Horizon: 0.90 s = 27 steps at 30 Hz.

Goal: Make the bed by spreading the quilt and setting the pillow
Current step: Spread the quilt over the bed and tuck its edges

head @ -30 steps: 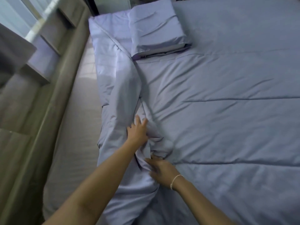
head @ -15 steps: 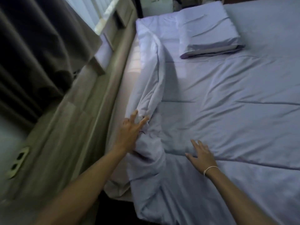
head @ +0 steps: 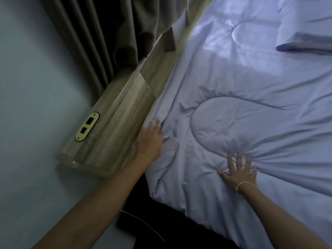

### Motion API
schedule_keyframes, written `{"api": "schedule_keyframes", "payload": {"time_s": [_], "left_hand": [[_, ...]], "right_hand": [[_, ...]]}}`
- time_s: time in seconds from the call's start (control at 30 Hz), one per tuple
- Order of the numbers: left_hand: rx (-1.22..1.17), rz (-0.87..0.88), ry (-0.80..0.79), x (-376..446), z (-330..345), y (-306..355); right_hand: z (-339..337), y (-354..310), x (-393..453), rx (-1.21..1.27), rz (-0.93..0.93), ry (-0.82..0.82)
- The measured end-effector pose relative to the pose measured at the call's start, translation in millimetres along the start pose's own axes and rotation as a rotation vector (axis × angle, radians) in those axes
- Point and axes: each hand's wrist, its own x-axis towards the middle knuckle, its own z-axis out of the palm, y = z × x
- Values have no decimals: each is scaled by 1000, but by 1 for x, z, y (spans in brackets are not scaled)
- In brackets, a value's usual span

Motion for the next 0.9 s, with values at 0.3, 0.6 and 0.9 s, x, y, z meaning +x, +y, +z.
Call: {"api": "schedule_keyframes", "payload": {"time_s": [0.3,0.6,0.9], "left_hand": [[-116,-121,-272,-26,80,38],[-31,-223,-100,-94,115,11],[-286,-523,196,-166,90,45]], "right_hand": [[0,0,6,-68,26,-58],[0,2,4,-54,2,-70],[0,-21,0,8,-86,160]]}}
